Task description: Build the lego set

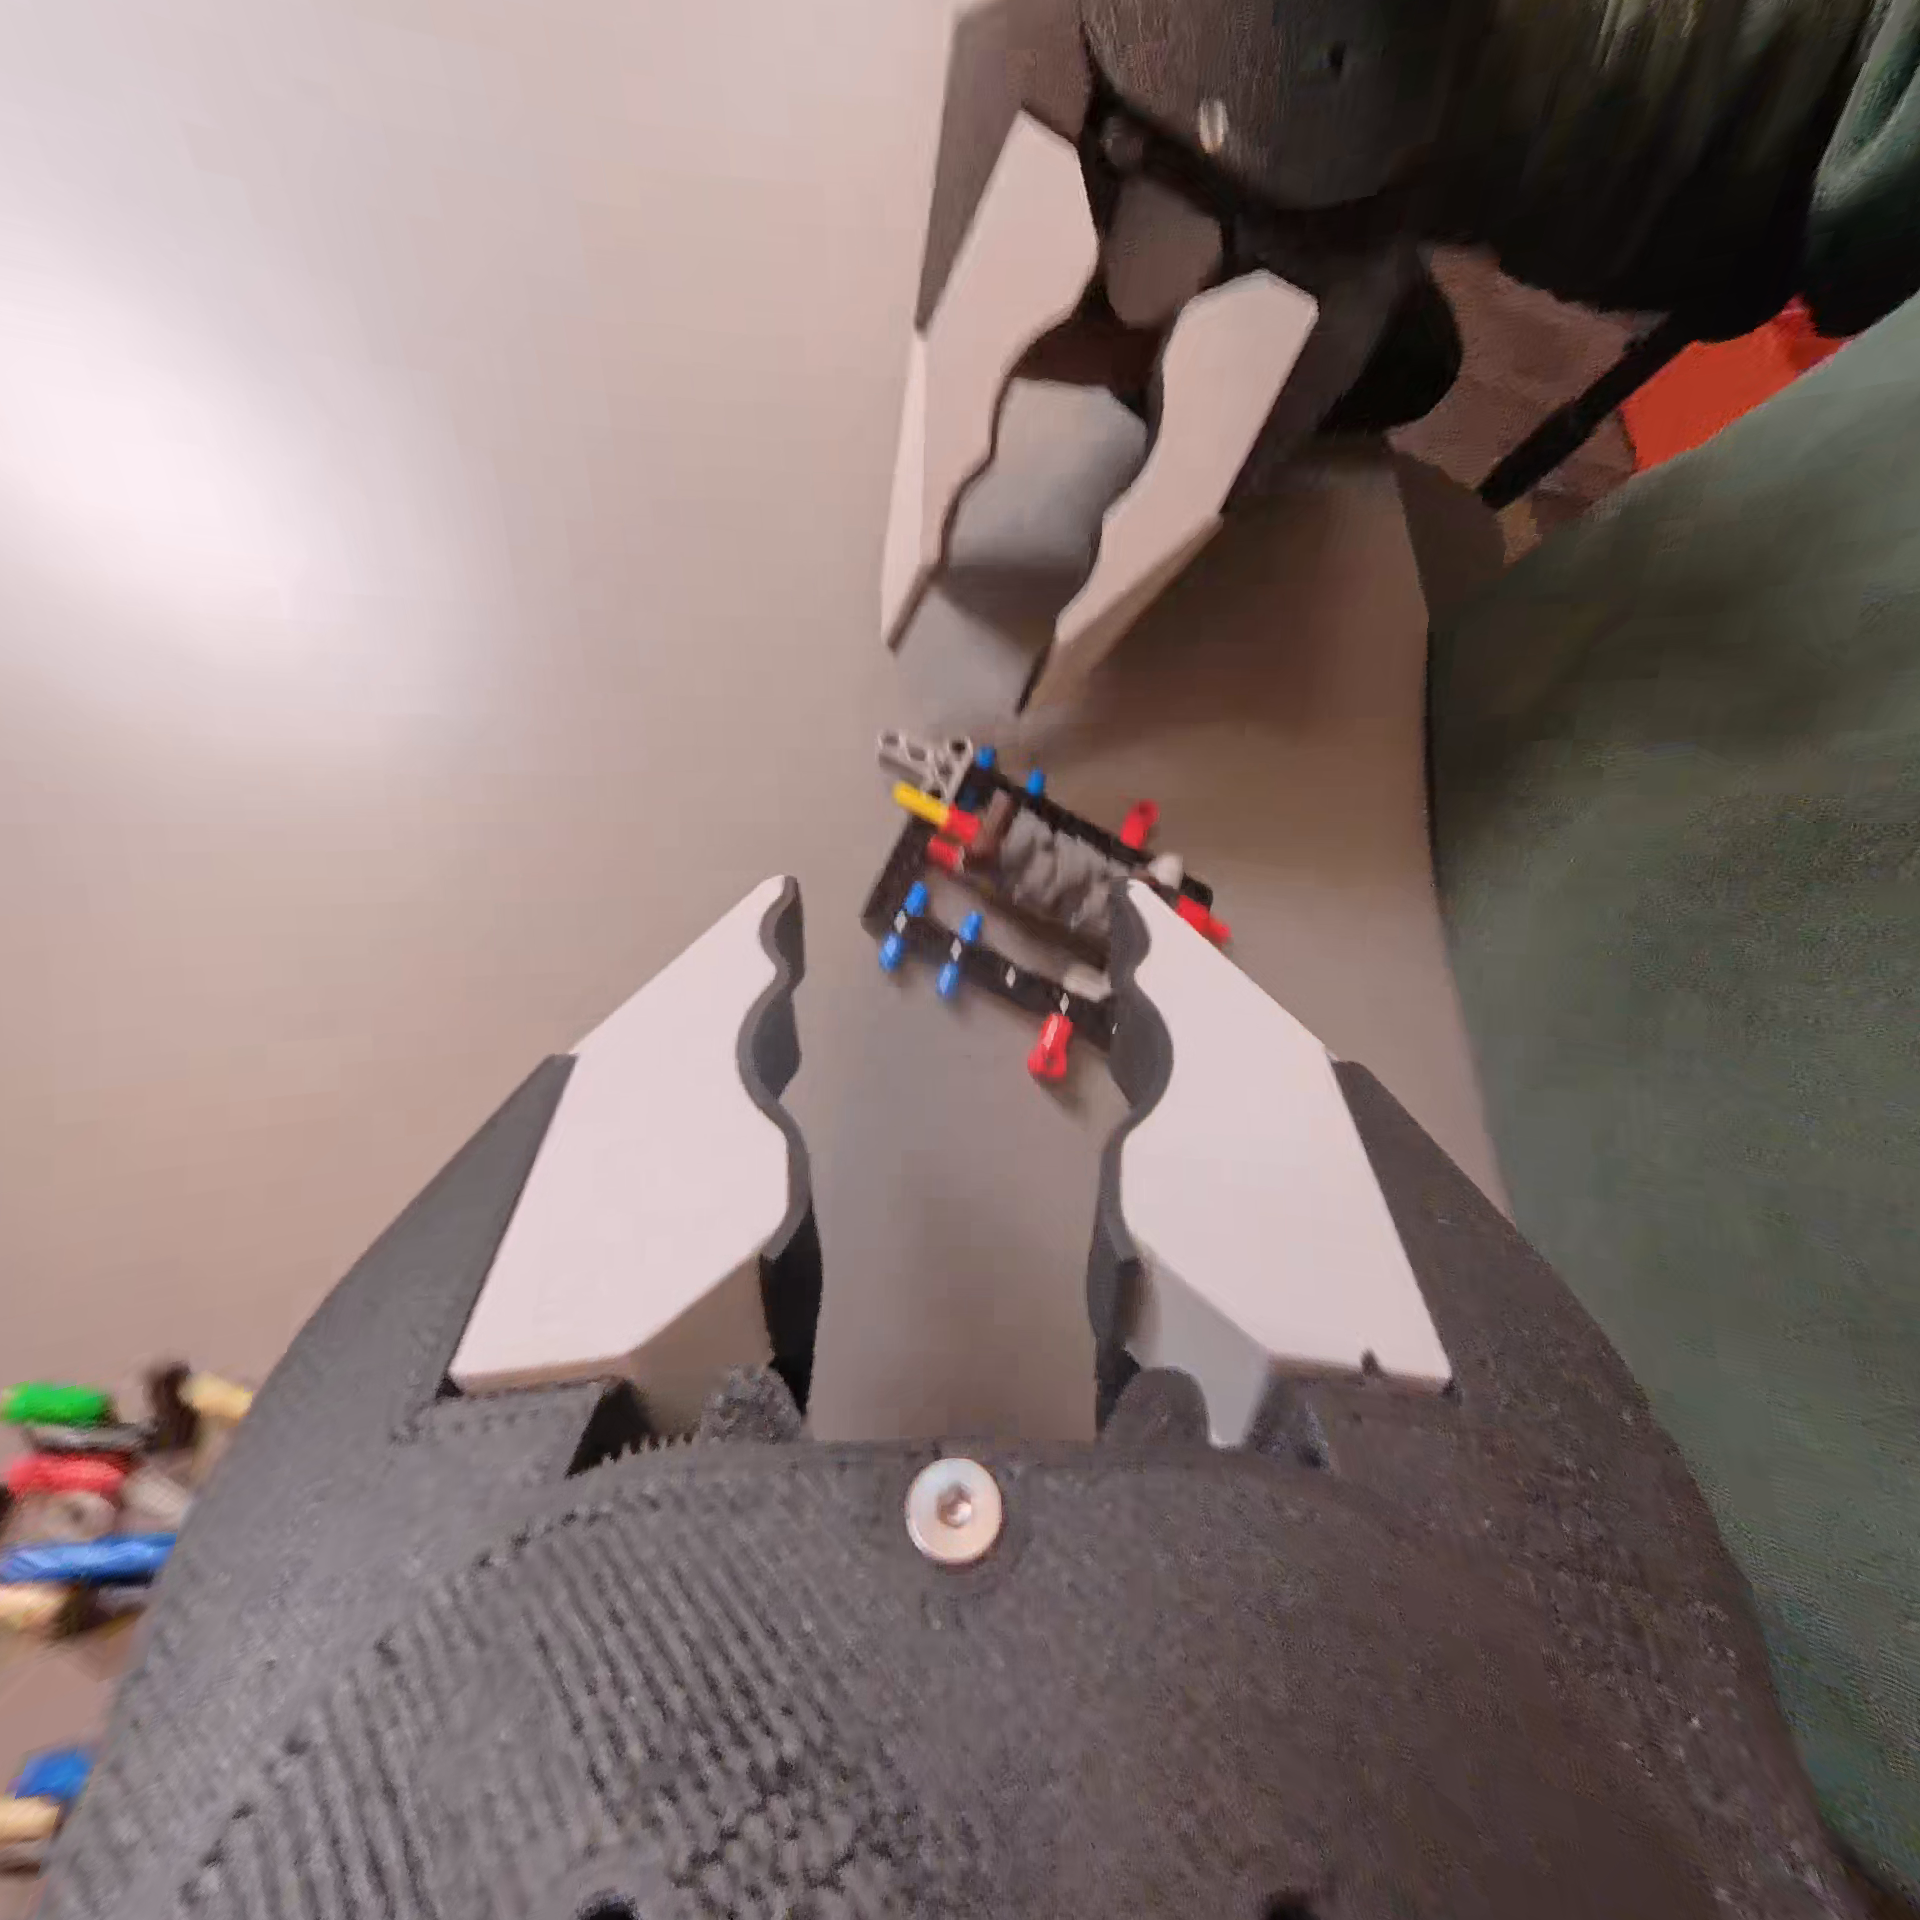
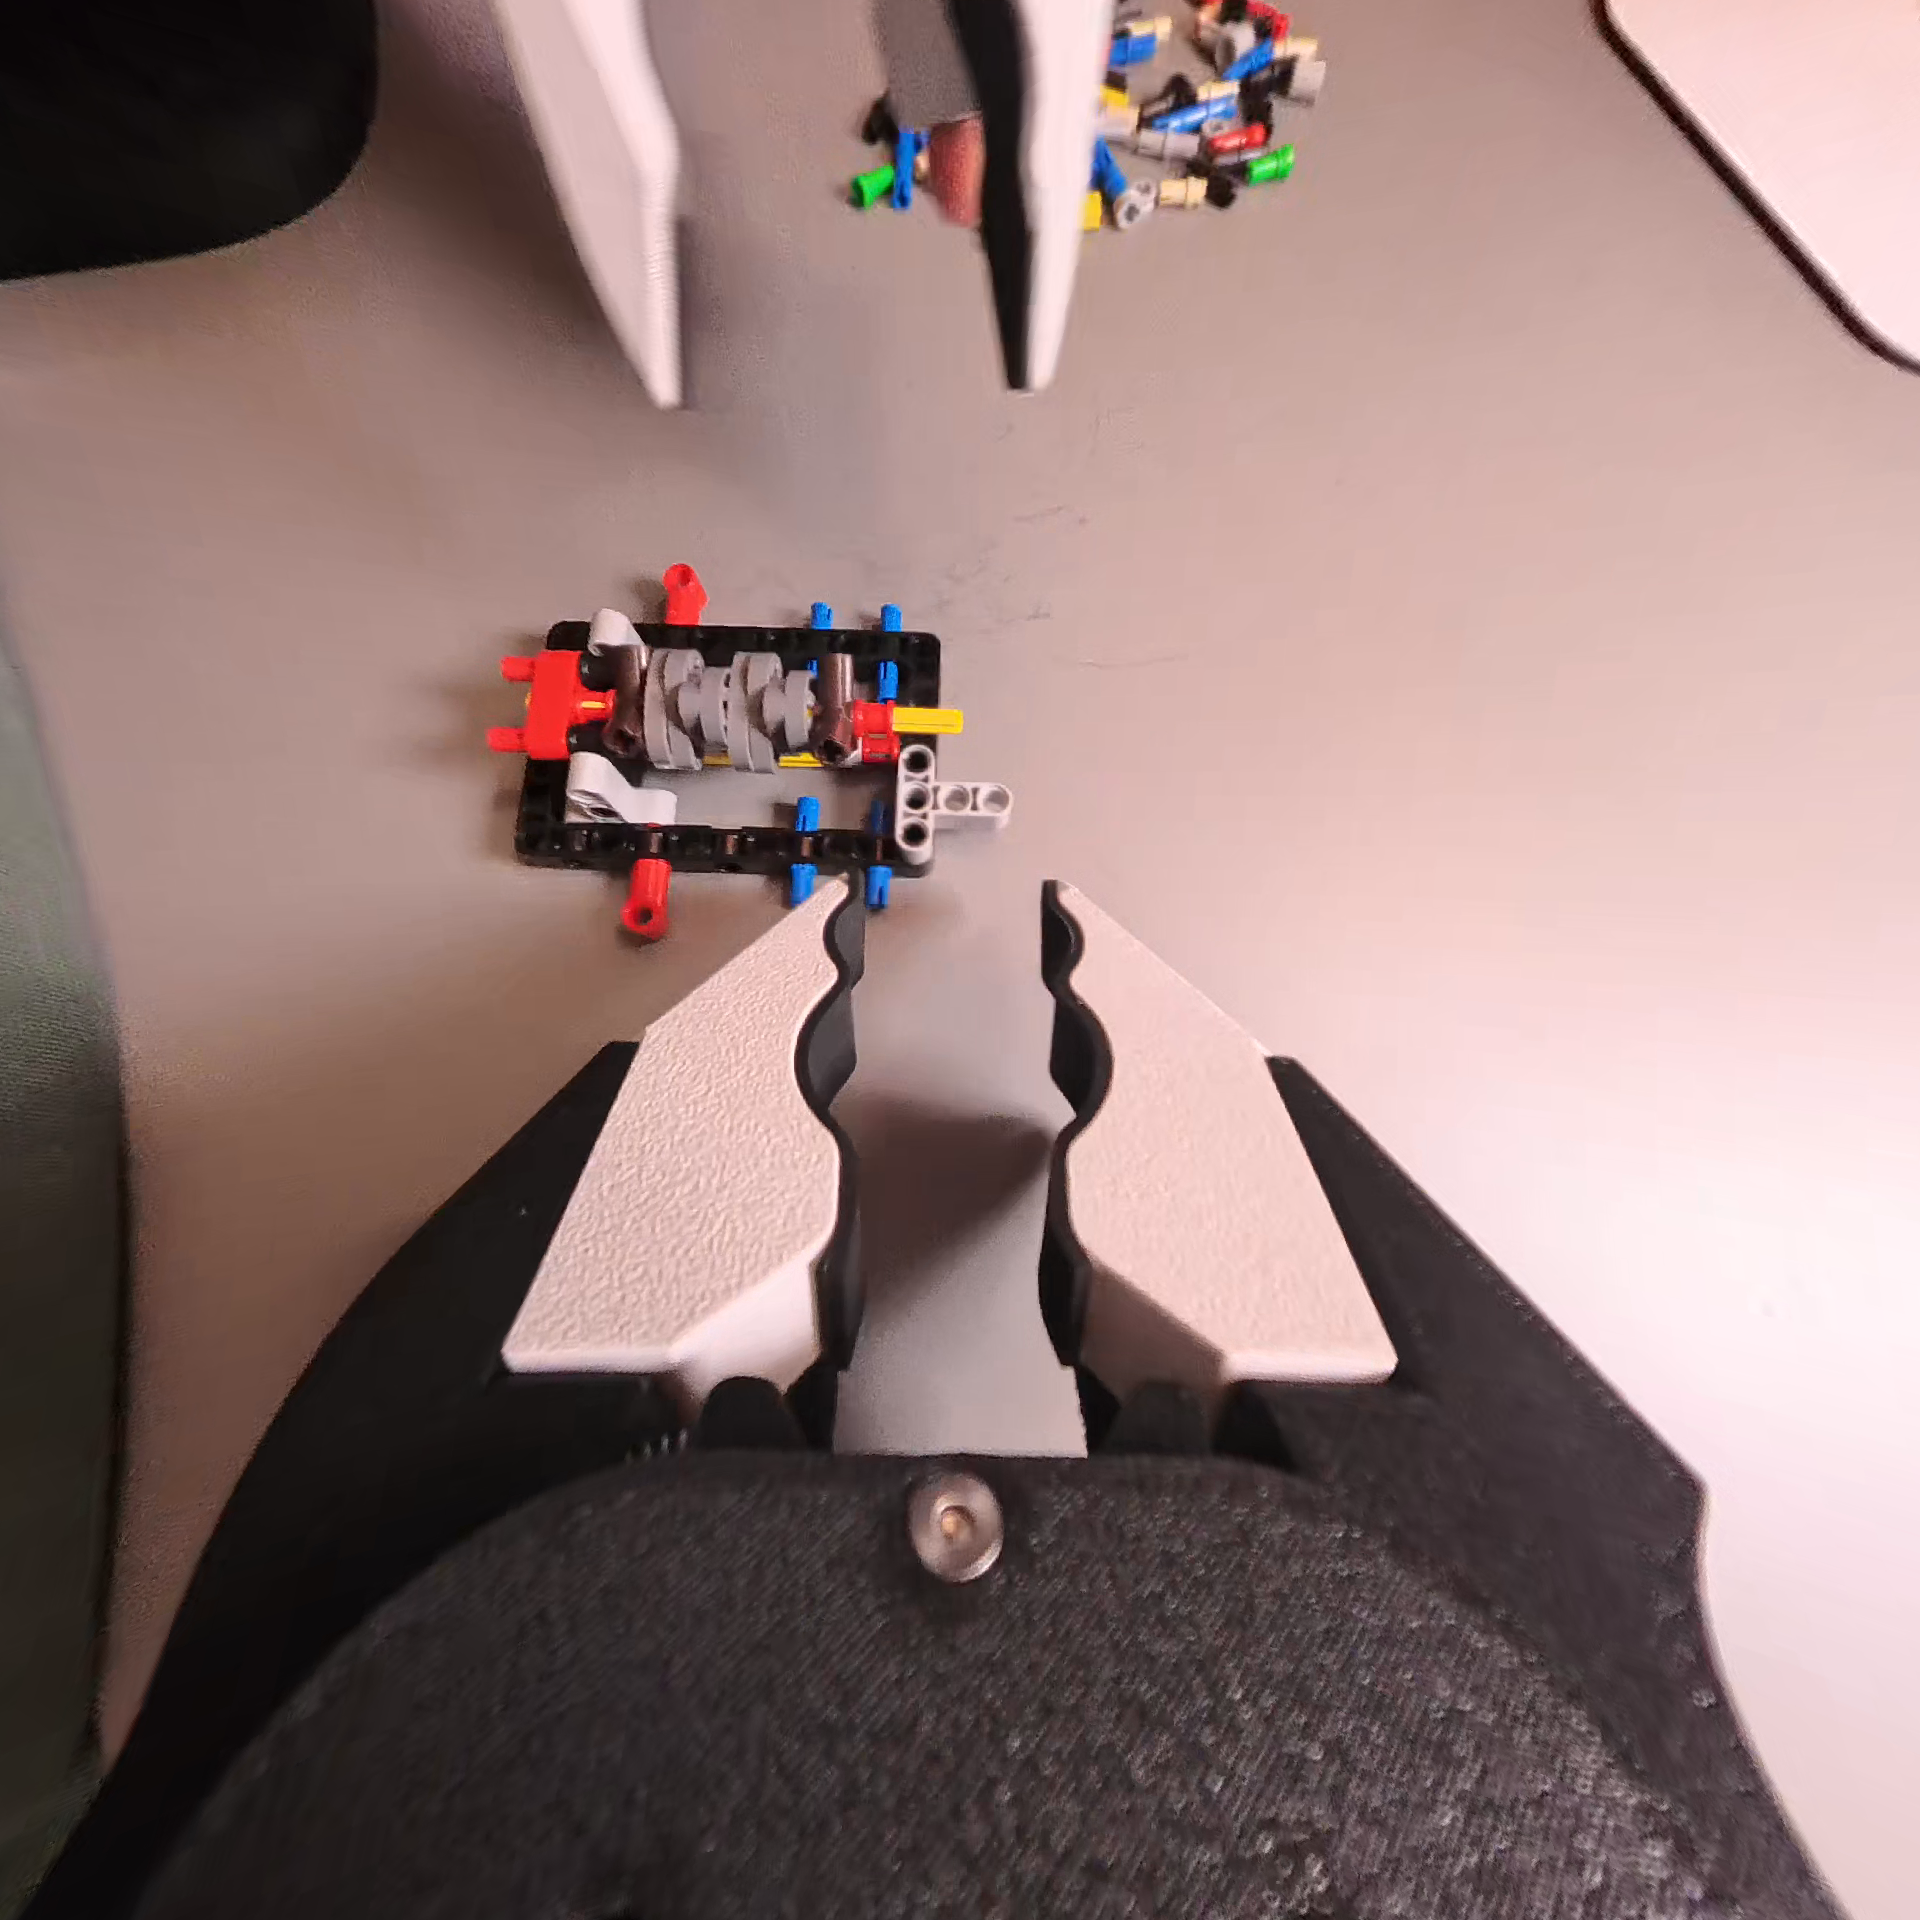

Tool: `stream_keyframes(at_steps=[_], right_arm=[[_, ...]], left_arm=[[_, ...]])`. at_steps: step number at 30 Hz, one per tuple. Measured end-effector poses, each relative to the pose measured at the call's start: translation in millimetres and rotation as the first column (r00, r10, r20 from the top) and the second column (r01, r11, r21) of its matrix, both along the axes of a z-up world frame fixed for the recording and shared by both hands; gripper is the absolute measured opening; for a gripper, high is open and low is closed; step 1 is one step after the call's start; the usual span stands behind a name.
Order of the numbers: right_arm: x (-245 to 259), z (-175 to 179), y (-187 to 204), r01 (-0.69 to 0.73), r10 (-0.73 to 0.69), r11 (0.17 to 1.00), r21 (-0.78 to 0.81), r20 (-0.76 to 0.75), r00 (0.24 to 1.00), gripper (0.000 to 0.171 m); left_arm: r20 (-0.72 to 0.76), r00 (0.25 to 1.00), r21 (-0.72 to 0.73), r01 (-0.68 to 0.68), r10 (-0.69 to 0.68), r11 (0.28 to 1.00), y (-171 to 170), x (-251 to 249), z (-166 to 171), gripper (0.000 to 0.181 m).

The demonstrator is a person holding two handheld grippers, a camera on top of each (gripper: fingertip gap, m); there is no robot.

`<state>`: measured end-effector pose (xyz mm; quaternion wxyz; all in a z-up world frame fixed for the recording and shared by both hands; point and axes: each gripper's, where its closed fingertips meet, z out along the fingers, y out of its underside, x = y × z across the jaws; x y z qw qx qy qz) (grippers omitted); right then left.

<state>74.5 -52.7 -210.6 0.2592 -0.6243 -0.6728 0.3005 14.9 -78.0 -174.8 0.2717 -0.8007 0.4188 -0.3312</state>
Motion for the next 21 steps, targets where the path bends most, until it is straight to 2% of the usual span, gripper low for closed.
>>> stream_keyframes(at_steps=[4,6,8,9,11,14,16,18,21], right_arm=[[-14,-2,3,-0.076,0.075,0.997,-0.022,-0.041,0.996,0.035],[-23,-2,-3,-0.144,0.142,0.988,-0.05,-0.036,0.989,0.038],[-27,-5,-4,-0.175,0.175,0.984,-0.039,-0.001,0.985,0.028],[-26,-9,-2,-0.168,0.168,0.986,-0.017,0.036,0.985,0.021],[-23,-10,6,-0.088,0.088,0.996,0.008,0.084,0.993,0.021],[-9,-10,14,0.113,-0.111,0.994,-0.009,0.12,0.987,0.015],[-2,-9,8,0.189,-0.184,0.981,-0.047,0.088,0.979,0.024],[6,-7,2,0.192,-0.19,0.98,-0.047,0.05,0.981,0.034],[18,-3,-1,0.131,-0.131,0.991,-0.013,-0.006,0.991,0.038]], left_arm=[[-0.025,0.998,-0.009,-0.055,0.055,0.998,-38,7,-30,0.079],[-0.06,0.995,0.034,-0.078,0.08,0.996,-44,13,-43,0.075],[-0.099,0.99,0.098,-0.093,0.103,0.991,-40,15,-51,0.07],[-0.109,0.989,0.125,-0.09,0.104,0.988,-36,16,-51,0.068],[-0.132,0.984,0.146,-0.097,0.117,0.985,-28,10,-50,0.064],[-0.145,0.96,0.213,-0.205,0.238,0.955,-4,-14,-44,0.052],[-0.088,0.955,0.192,-0.262,0.282,0.946,2,-20,-39,0.059],[-0.035,0.961,0.165,-0.265,0.274,0.95,-1,-14,-36,0.072],[-0.108,0.968,0.247,-0.193,0.225,0.95,5,-10,-47,0.083]])
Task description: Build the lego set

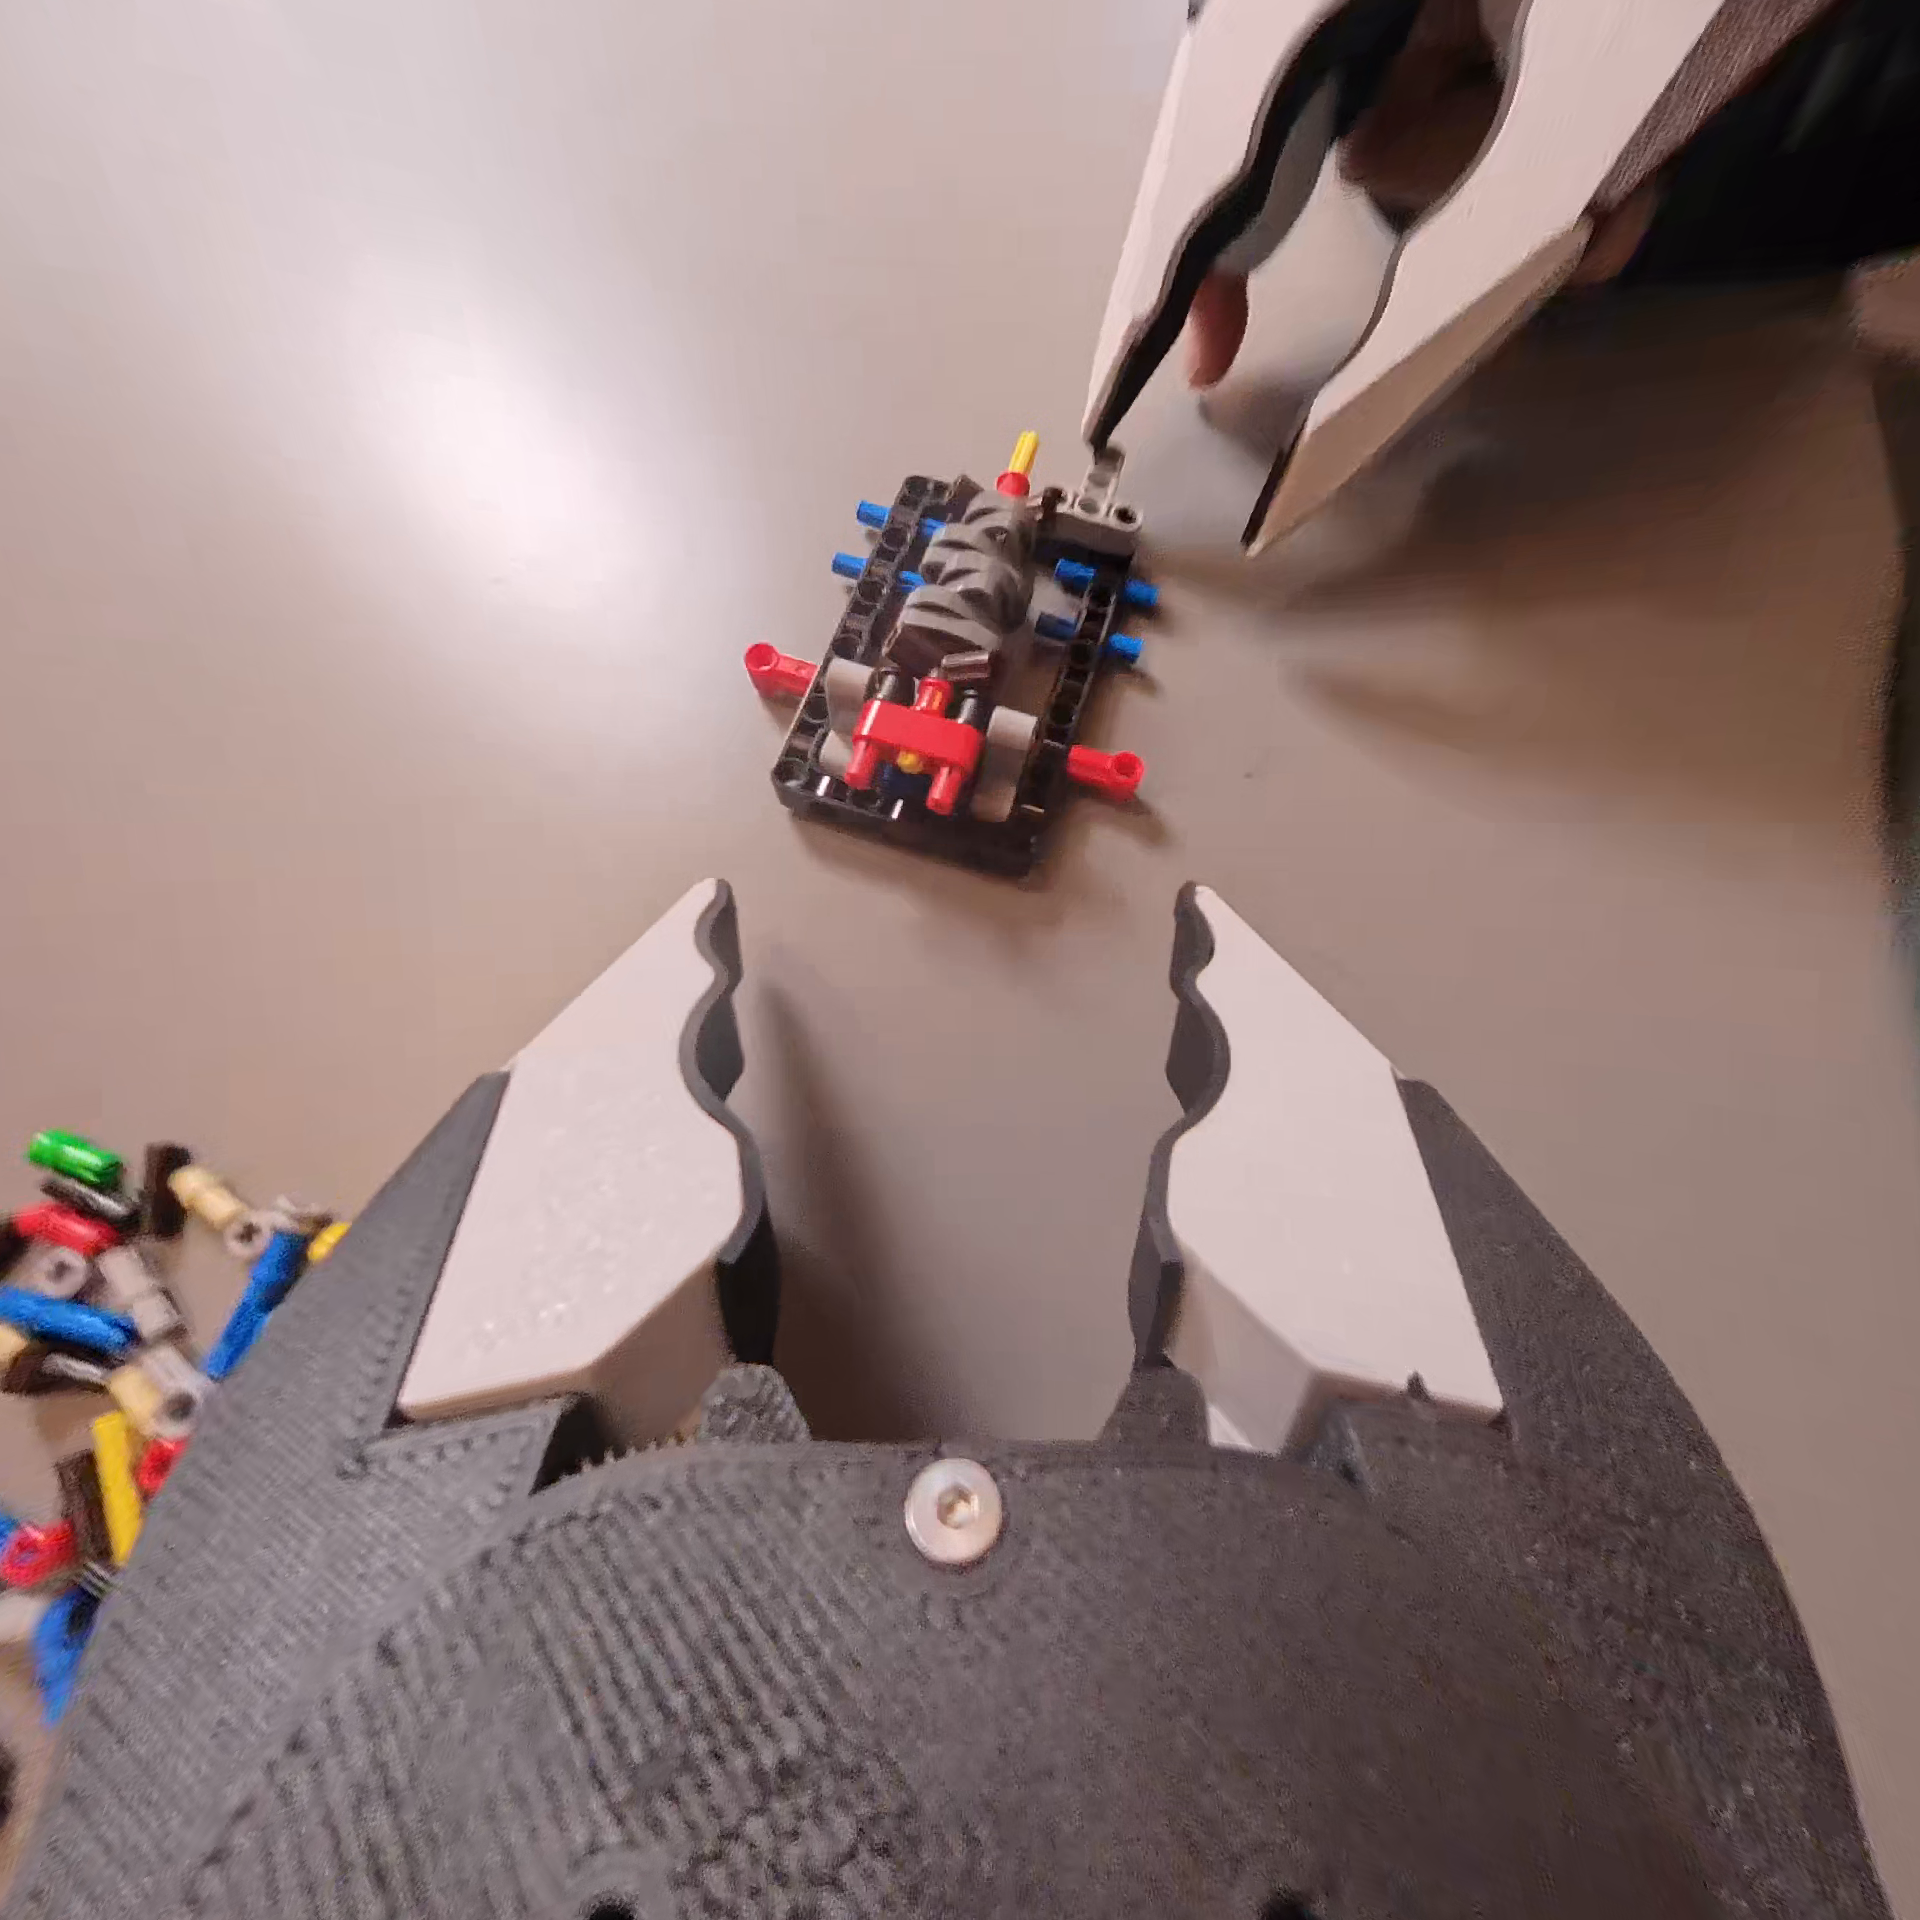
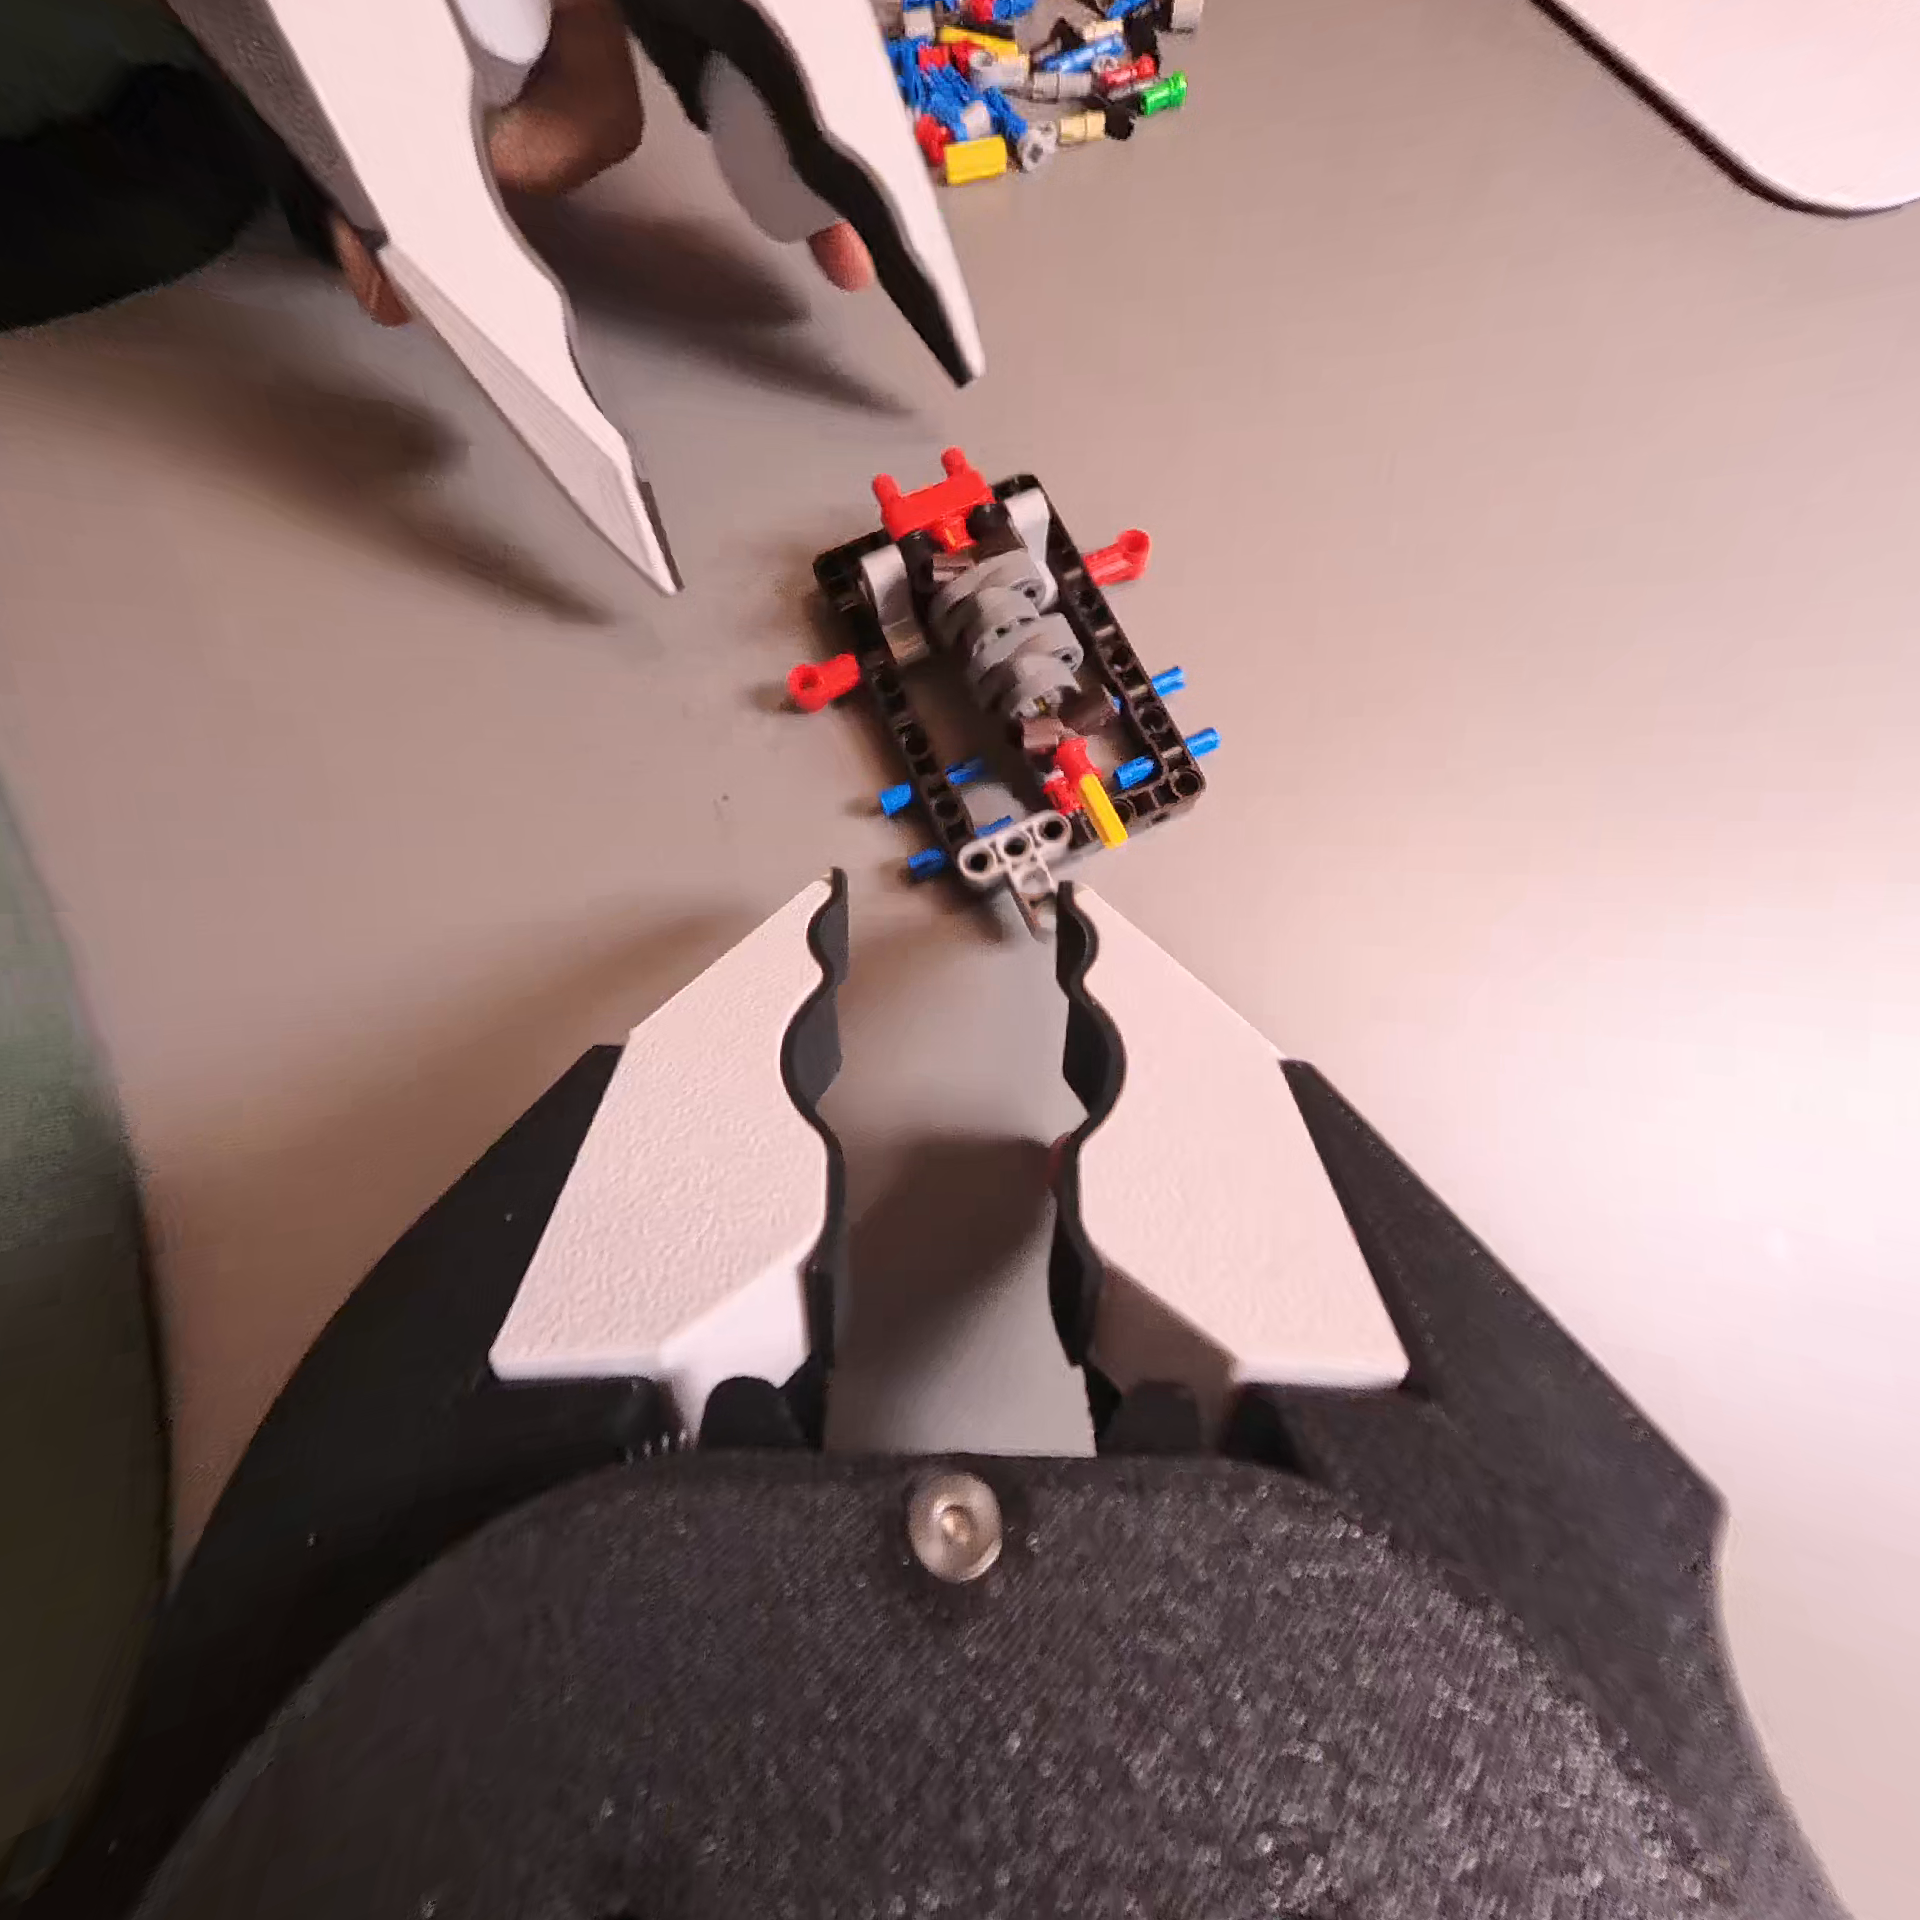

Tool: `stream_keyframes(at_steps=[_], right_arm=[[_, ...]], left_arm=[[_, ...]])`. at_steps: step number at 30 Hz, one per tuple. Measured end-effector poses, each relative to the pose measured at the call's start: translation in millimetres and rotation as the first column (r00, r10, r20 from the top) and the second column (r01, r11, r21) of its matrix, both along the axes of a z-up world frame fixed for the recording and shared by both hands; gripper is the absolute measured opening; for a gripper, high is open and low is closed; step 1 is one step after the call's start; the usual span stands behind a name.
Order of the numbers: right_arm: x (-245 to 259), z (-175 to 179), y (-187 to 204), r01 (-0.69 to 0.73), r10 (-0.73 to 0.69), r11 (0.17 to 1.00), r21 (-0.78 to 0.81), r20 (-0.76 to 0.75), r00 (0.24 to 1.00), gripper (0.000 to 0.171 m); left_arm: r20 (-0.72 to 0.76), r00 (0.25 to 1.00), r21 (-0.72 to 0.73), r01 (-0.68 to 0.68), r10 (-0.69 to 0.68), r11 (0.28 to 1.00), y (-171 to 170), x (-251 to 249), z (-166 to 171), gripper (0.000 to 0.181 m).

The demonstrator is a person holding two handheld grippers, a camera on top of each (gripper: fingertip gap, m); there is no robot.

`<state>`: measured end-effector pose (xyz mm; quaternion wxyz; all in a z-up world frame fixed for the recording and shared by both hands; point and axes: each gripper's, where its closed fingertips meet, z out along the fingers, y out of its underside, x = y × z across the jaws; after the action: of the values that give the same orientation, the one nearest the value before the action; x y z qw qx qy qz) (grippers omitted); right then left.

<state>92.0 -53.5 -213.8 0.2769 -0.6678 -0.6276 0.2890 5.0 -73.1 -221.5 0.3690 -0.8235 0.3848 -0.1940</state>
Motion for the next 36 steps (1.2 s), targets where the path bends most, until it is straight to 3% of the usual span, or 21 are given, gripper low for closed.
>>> stream_keyframes(at_steps=[7,12,14,17,22,25,28,31,36], right_arm=[[6,-7,17,-0.121,0.11,0.981,0.15,0.081,0.991,0.031],[1,-11,20,-0.18,0.163,0.967,0.18,0.102,0.981,0.009],[0,-11,19,-0.202,0.188,0.964,0.173,0.094,0.978,0.007],[-2,-8,20,-0.194,0.192,0.979,0.054,0.052,0.98,0.008],[-7,17,20,-0.249,0.235,0.944,-0.217,-0.09,0.968,0.008],[-9,30,17,-0.294,0.261,0.896,-0.334,-0.141,0.955,0.007],[-12,50,12,-0.347,0.265,0.816,-0.463,-0.235,0.935,0.007],[-16,66,14,-0.373,0.243,0.725,-0.579,-0.291,0.925,0.006],[-20,74,18,-0.378,0.221,0.677,-0.631,-0.315,0.923,0.006]], left_arm=[[-0.07,0.987,-0.026,0.144,-0.145,0.989,24,10,-10,0.088],[-0.07,0.976,-0.04,0.205,-0.207,0.978,25,18,-11,0.067],[-0.063,0.978,-0.041,0.198,-0.201,0.979,25,18,-11,0.059],[0.018,0.985,-0.103,0.17,-0.169,0.98,23,17,-7,0.059],[0.308,0.949,-0.316,0.17,-0.068,0.933,19,17,13,0.059],[0.439,0.899,-0.439,0.207,0.007,0.874,13,17,22,0.059],[0.591,0.801,-0.521,0.292,0.093,0.802,8,17,37,0.059],[0.666,0.733,-0.536,0.341,0.138,0.772,8,16,46,0.059],[0.687,0.711,-0.516,0.33,0.151,0.79,13,12,52,0.059]])
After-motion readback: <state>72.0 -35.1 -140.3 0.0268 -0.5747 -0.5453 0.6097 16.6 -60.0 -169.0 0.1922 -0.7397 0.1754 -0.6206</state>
